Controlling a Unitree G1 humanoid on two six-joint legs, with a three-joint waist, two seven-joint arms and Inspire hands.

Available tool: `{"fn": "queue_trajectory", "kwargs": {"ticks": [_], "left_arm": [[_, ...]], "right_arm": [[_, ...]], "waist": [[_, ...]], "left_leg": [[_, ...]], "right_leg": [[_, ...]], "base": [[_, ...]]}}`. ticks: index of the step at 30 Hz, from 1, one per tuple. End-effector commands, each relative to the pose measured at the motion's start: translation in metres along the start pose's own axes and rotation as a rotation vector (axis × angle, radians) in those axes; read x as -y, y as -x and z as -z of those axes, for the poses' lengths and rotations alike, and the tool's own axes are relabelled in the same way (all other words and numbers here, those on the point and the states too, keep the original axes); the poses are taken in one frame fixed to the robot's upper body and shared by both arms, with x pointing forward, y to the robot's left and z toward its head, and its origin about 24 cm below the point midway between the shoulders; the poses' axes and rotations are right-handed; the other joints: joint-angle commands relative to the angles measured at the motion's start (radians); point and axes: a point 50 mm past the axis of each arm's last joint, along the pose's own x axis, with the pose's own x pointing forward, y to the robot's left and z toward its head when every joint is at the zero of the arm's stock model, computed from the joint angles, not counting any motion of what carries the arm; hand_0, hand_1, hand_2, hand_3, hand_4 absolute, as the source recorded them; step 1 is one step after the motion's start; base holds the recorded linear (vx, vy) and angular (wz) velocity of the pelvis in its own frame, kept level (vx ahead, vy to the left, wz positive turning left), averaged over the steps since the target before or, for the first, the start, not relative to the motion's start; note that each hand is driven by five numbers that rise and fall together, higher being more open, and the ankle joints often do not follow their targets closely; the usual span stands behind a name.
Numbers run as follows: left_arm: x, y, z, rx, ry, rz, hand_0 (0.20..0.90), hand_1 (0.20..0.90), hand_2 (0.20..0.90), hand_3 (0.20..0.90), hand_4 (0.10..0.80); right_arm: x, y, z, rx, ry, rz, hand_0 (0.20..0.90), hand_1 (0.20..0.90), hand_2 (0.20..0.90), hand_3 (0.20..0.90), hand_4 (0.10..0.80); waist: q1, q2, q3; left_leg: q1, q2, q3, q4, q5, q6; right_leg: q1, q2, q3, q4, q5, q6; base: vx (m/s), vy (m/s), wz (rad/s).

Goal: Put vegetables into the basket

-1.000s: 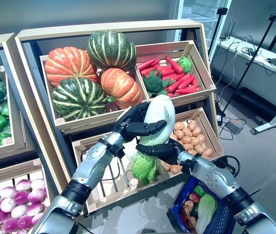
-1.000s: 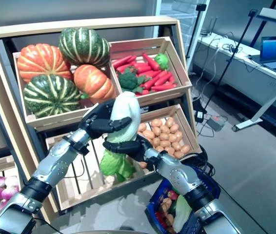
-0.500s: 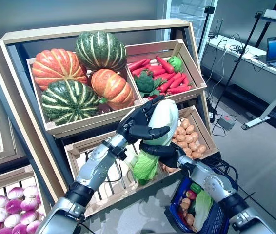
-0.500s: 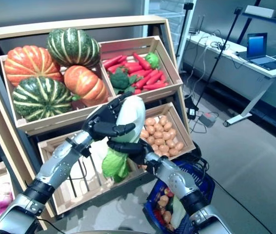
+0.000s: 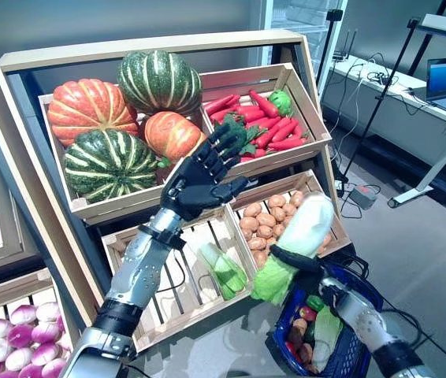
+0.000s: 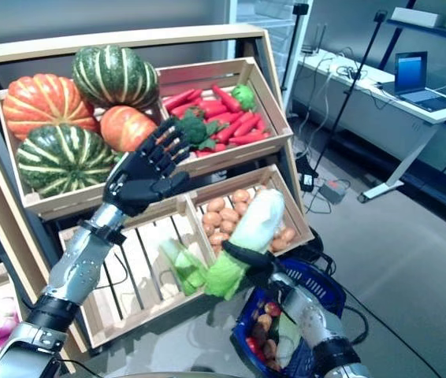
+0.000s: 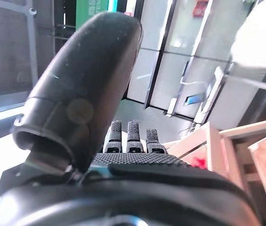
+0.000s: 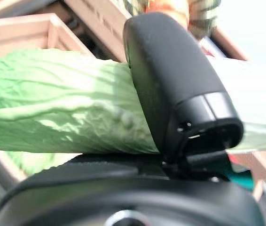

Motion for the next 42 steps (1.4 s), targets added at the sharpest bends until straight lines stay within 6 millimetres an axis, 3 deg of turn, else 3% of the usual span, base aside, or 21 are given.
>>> {"fn": "queue_trajectory", "kwargs": {"ticks": [1, 9, 14, 15, 17, 18, 19, 21, 22, 26, 27, 28, 29, 33, 38, 42], "left_arm": [[0.004, -0.023, -0.042, 0.238, -0.034, 0.059, 0.900, 0.900, 0.900, 0.900, 0.800], [0.004, -0.023, -0.040, 0.212, -0.059, 0.043, 0.900, 0.900, 0.900, 0.900, 0.800], [-0.011, -0.002, -0.026, 0.100, -0.102, -0.012, 0.900, 0.900, 0.900, 0.900, 0.800], [-0.015, 0.007, -0.023, 0.097, -0.110, -0.034, 0.900, 0.900, 0.900, 0.900, 0.800], [-0.018, 0.013, -0.022, 0.100, -0.109, -0.046, 0.900, 0.900, 0.900, 0.900, 0.800], [-0.019, 0.018, -0.021, 0.113, -0.099, -0.060, 0.900, 0.900, 0.900, 0.900, 0.800], [-0.019, 0.020, -0.018, 0.107, -0.094, -0.080, 0.900, 0.900, 0.900, 0.900, 0.800], [-0.019, 0.023, -0.011, 0.096, -0.085, -0.091, 0.900, 0.900, 0.900, 0.900, 0.800], [-0.020, 0.027, -0.005, 0.070, -0.070, -0.106, 0.900, 0.900, 0.900, 0.900, 0.800], [-0.028, 0.033, 0.005, -0.006, -0.126, -0.153, 0.900, 0.900, 0.900, 0.900, 0.800], [-0.030, 0.036, 0.005, -0.012, -0.135, -0.171, 0.900, 0.900, 0.900, 0.900, 0.800], [-0.035, 0.044, 0.004, -0.015, -0.153, -0.236, 0.900, 0.900, 0.900, 0.900, 0.800], [-0.037, 0.047, 0.003, -0.007, -0.173, -0.279, 0.900, 0.900, 0.900, 0.900, 0.800], [-0.046, 0.054, 0.004, 0.031, -0.121, -0.373, 0.900, 0.900, 0.900, 0.900, 0.800], [-0.040, 0.061, 0.026, -0.024, -0.072, -0.422, 0.900, 0.900, 0.900, 0.900, 0.800], [-0.034, 0.043, 0.018, 0.031, -0.096, -0.396, 0.900, 0.900, 0.900, 0.900, 0.800]], "right_arm": [[-0.016, -0.005, -0.063, 0.318, -0.029, -0.099, 0.300, 0.300, 0.300, 0.300, 0.400], [0.011, 0.009, -0.055, 0.361, -0.045, 0.040, 0.300, 0.300, 0.300, 0.300, 0.400], [0.029, 0.018, -0.041, 0.354, -0.062, 0.175, 0.300, 0.300, 0.300, 0.300, 0.400], [0.036, 0.021, -0.038, 0.358, -0.072, 0.220, 0.300, 0.300, 0.300, 0.300, 0.400], [0.041, 0.024, -0.037, 0.371, -0.081, 0.262, 0.300, 0.300, 0.300, 0.300, 0.400], [0.049, 0.029, -0.038, 0.392, -0.078, 0.302, 0.300, 0.300, 0.300, 0.300, 0.400], [0.056, 0.034, -0.040, 0.424, -0.079, 0.344, 0.300, 0.300, 0.300, 0.300, 0.400], [0.059, 0.037, -0.046, 0.471, -0.068, 0.372, 0.300, 0.300, 0.300, 0.300, 0.400], [0.061, 0.039, -0.050, 0.495, -0.067, 0.399, 0.300, 0.300, 0.300, 0.300, 0.400], [0.067, 0.047, -0.044, 0.518, -0.071, 0.510, 0.300, 0.300, 0.300, 0.300, 0.400], [0.068, 0.047, -0.043, 0.515, -0.066, 0.524, 0.300, 0.300, 0.300, 0.300, 0.400], [0.068, 0.045, -0.044, 0.516, -0.059, 0.550, 0.300, 0.300, 0.300, 0.300, 0.400], [0.068, 0.043, -0.046, 0.528, -0.056, 0.572, 0.300, 0.300, 0.300, 0.300, 0.400], [0.072, 0.040, -0.055, 0.592, -0.063, 0.687, 0.300, 0.300, 0.300, 0.300, 0.400], [0.054, 0.033, -0.079, 0.698, -0.002, 0.728, 0.300, 0.300, 0.300, 0.300, 0.400], [0.039, 0.026, -0.123, 0.794, 0.070, 0.732, 0.300, 0.300, 0.300, 0.300, 0.400]], "waist": [[-0.030, 0.000, -0.032], [-0.040, 0.000, -0.025], [-0.046, -0.004, -0.019], [-0.043, -0.013, -0.001], [-0.038, -0.016, 0.012], [-0.025, -0.023, 0.045], [-0.019, -0.022, 0.068], [-0.016, -0.013, 0.085], [-0.016, -0.003, 0.089], [-0.011, 0.016, 0.086], [-0.006, 0.018, 0.087], [0.011, 0.025, 0.091], [0.021, 0.031, 0.094], [0.054, 0.034, 0.086], [0.080, 0.033, 0.105], [0.097, 0.041, 0.183]], "left_leg": [[0.053, -0.029, 0.004, 0.003, -0.163, 0.025], [0.053, -0.025, 0.011, 0.003, -0.165, 0.022], [0.068, -0.014, 0.048, 0.003, -0.149, 0.015], [0.054, -0.012, 0.078, 0.082, -0.154, 0.005], [0.020, -0.006, 0.084, 0.158, -0.181, -0.001], [-0.055, 0.001, 0.043, 0.299, -0.172, -0.016], [-0.086, -0.006, 0.001, 0.300, -0.169, -0.020], [-0.076, -0.020, -0.047, 0.193, -0.143, -0.019], [-0.053, -0.033, -0.070, 0.119, -0.125, -0.005], [-0.015, -0.055, -0.077, 0.003, -0.107, 0.020], [-0.012, -0.050, -0.062, 0.003, -0.109, 0.022], [-0.004, -0.037, -0.022, 0.003, -0.112, 0.024], [-0.003, -0.033, -0.009, 0.003, -0.116, 0.028], [-0.013, -0.028, 0.002, 0.003, -0.124, 0.029], [-0.041, -0.016, -0.002, 0.003, -0.105, 0.019], [-0.131, -0.015, -0.038, 0.035, -0.085, 0.012]], "right_leg": [[0.033, 0.026, 0.007, 0.006, -0.067, -0.044], [0.032, 0.028, 0.010, 0.006, -0.066, -0.042], [0.025, 0.036, 0.031, 0.006, -0.063, -0.049], [0.027, 0.032, 0.047, 0.006, -0.056, -0.057], [0.026, 0.030, 0.057, 0.006, -0.046, -0.062], [0.027, 0.027, 0.074, 0.006, -0.029, -0.074], [0.025, 0.024, 0.086, 0.006, -0.016, -0.074], [0.019, 0.021, 0.097, 0.006, -0.012, -0.067], [0.010, 0.017, 0.104, 0.006, -0.011, -0.059], [-0.011, -0.024, 0.008, 0.036, -0.015, -0.012], [-0.024, -0.031, -0.028, 0.073, -0.026, -0.006], [-0.046, -0.052, -0.107, 0.141, -0.037, 0.002], [-0.068, -0.063, -0.127, 0.175, -0.047, 0.001], [-0.044, -0.053, -0.130, 0.059, -0.030, -0.004], [-0.052, -0.040, -0.132, 0.039, -0.033, -0.025], [-0.116, -0.041, -0.147, 0.082, -0.047, -0.038]], "base": [[0.011, -0.036, -0.01], [0.013, -0.055, -0.01], [0.046, -0.101, -0.03], [0.012, -0.037, -0.20], [-0.030, -0.009, -0.29], [-0.104, 0.079, -0.34], [-0.130, 0.131, -0.44], [-0.062, 0.239, -0.29], [0.002, 0.285, -0.15], [0.053, 0.265, -0.37], [0.023, 0.123, -0.18], [-0.020, 0.084, -0.41], [-0.039, 0.062, -0.57], [0.014, -0.088, -0.61], [0.004, -0.145, -0.02], [-0.165, -0.122, 0.05]]}}
